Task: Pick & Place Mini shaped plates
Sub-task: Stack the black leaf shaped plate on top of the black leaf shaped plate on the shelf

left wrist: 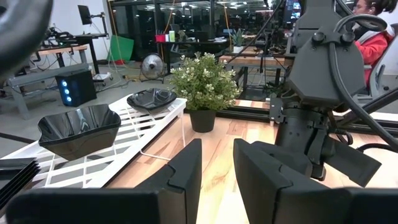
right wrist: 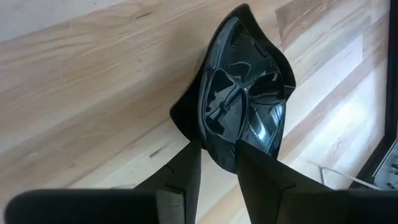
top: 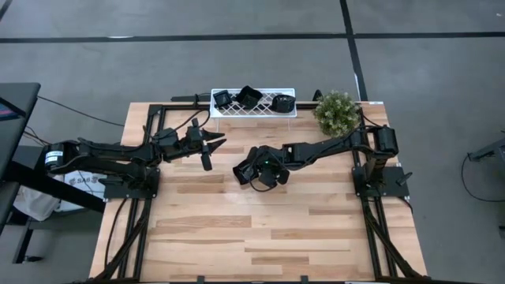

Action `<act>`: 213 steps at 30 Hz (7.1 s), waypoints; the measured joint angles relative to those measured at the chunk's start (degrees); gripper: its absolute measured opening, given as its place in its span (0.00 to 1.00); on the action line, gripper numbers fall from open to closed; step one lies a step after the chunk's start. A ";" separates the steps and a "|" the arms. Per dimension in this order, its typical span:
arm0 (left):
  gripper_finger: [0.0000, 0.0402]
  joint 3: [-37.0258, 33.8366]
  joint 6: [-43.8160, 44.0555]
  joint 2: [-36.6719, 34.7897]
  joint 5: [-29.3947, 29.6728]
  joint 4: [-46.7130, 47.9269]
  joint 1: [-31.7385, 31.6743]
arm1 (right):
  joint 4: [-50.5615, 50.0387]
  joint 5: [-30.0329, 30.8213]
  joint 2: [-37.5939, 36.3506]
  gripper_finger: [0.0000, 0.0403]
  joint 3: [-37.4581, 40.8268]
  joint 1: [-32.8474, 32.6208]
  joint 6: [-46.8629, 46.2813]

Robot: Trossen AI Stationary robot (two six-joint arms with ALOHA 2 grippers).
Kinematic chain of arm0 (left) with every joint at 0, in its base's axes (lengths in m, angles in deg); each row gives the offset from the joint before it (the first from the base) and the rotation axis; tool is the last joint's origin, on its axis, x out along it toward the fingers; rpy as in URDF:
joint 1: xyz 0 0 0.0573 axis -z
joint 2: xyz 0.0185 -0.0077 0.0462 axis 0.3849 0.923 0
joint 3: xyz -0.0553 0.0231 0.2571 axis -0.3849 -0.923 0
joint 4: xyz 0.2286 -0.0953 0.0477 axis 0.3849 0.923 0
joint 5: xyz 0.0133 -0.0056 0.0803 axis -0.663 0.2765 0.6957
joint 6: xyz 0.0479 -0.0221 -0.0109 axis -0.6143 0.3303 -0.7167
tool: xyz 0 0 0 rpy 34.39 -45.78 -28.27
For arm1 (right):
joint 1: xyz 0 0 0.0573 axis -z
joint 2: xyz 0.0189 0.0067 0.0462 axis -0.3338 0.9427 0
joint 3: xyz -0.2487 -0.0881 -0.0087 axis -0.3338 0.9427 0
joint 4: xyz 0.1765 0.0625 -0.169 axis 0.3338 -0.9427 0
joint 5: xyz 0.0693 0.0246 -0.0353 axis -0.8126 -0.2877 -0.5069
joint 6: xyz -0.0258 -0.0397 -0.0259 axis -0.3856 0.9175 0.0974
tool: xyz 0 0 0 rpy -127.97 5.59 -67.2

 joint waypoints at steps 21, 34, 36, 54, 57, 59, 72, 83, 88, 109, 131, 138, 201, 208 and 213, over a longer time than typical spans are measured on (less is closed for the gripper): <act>0.24 0.00 -0.01 0.00 0.02 0.02 -0.01 | -0.16 0.96 0.01 0.01 0.00 -0.39 0.46; 0.24 0.00 0.00 0.00 0.01 0.02 -0.01 | -0.17 3.65 0.04 0.08 0.00 -1.45 0.42; 0.24 0.00 0.00 0.00 0.01 0.02 0.00 | -0.17 3.67 0.04 0.13 0.00 -1.49 0.42; 0.24 0.00 0.00 0.00 0.00 0.02 -0.02 | 1.46 0.06 0.07 0.23 0.00 -0.01 2.83; 0.24 0.00 0.00 0.00 0.01 0.02 -0.01 | 1.45 0.00 0.07 0.23 0.00 0.25 3.02; 0.24 0.00 0.00 0.00 0.02 0.02 -0.02 | 1.45 0.00 0.07 0.23 0.00 0.35 3.04; 0.24 0.00 -0.01 0.02 0.02 0.02 0.00 | 1.45 0.01 0.07 0.23 0.00 0.33 3.45; 0.24 0.00 0.00 0.02 0.02 0.02 0.00 | -6.89 24.08 -3.41 0.23 0.82 -6.34 -5.48; 0.24 0.01 -0.12 0.02 0.01 -0.30 0.00 | -1.09 24.86 -4.64 0.23 6.57 -6.27 -4.52; 0.24 0.02 0.00 0.02 0.00 -1.01 0.58 | 13.69 10.53 -1.79 0.23 7.17 0.51 4.93; 0.24 0.02 -0.39 0.02 0.02 -1.03 1.10 | 12.09 3.10 -1.79 0.23 7.19 1.10 7.19; 0.24 0.02 -0.39 0.02 0.02 -1.05 1.10 | 12.60 1.39 -1.79 0.23 7.19 1.57 8.84; 0.24 -0.04 -0.23 0.20 0.02 0.93 1.55 | 9.07 -4.82 1.95 0.23 1.44 3.89 12.30; 0.24 -0.05 -1.71 0.22 3.28 7.36 1.55 | 10.62 -4.56 1.55 0.23 1.44 1.79 9.84; 0.24 -2.35 -1.97 -0.80 -0.57 7.56 1.64 | 7.00 -1.81 1.53 0.23 0.07 0.35 4.84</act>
